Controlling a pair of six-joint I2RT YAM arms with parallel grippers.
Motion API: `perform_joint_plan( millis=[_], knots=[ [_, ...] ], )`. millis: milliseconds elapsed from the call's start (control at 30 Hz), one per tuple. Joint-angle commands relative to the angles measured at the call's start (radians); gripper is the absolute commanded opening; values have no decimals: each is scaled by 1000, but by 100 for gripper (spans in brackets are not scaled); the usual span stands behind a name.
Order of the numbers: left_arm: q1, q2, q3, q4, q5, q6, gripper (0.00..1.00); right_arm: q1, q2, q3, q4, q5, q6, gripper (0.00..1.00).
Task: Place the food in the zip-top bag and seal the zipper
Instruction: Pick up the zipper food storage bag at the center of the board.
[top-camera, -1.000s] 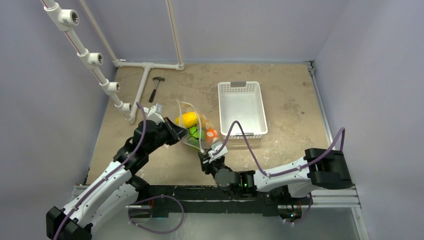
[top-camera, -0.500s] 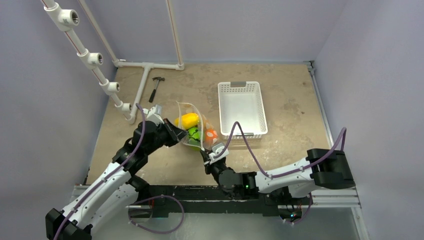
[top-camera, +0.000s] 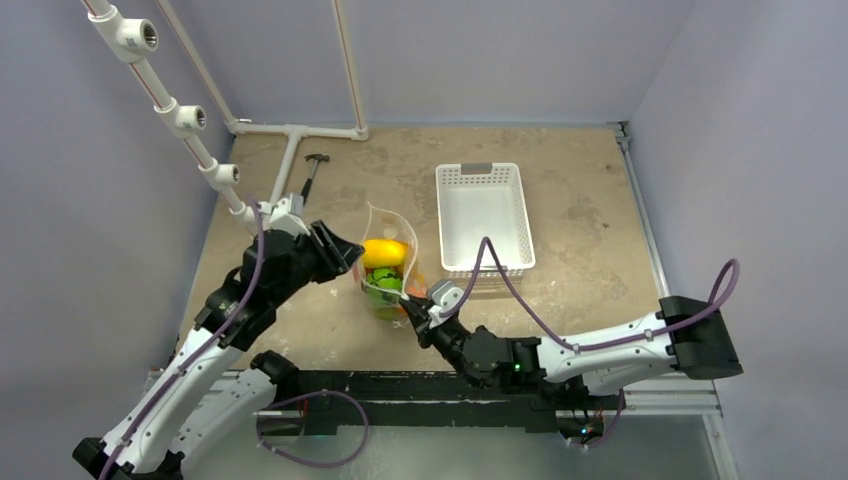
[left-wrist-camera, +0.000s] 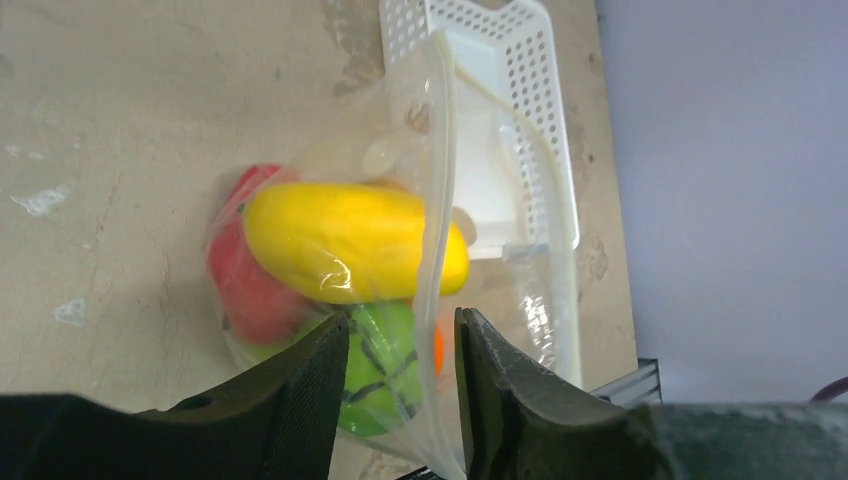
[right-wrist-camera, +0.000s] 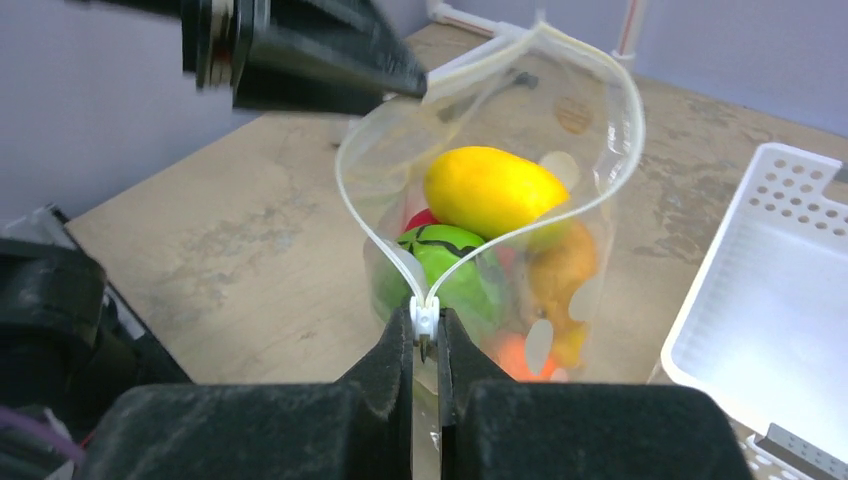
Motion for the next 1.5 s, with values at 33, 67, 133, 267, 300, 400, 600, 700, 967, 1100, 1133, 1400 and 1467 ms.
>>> perform_joint_plan(
  millis=[33, 67, 133, 267, 300, 400, 600, 700, 967, 1100, 1133, 1400, 1467],
  knots=[
    [-1, 4, 196, -165, -117, 144, 50, 6, -69, 77, -128, -138, -43, 0],
    [-1, 3, 220, -178, -124, 164, 52, 6, -77, 92, -153, -157, -45, 0],
    [0, 0, 263, -190, -129, 205, 55, 6, -89, 125, -209, -183, -43, 0],
    [-1, 0, 337, -193, -104, 283, 58, 6, -113, 214, -329, -253, -28, 0],
    [-1, 3, 353, -193, -94, 301, 59, 6, -119, 235, -354, -272, -28, 0],
    [-2, 7, 393, -187, -48, 351, 60, 6, -137, 307, -430, -320, -28, 0],
    [-2, 20, 470, -179, 77, 456, 60, 6, -146, 480, -599, -447, -30, 0],
    [-1, 14, 482, -146, 196, 511, 61, 6, -155, 540, -656, -546, -37, 0],
    [-2, -43, 462, -51, 620, 613, 62, 6, -148, 618, -794, -768, -38, 0],
    [-2, -48, 435, -20, 804, 627, 62, 6, -129, 641, -833, -823, -37, 0],
    [-1, -44, 427, -18, 841, 630, 63, 6, -124, 648, -844, -830, -36, 0],
    [-3, -57, 363, -9, 999, 673, 66, 6, -83, 701, -922, -892, -30, 0],
    [-4, -74, 345, -6, 1012, 678, 68, 6, -74, 717, -939, -903, -21, 0]
  ],
)
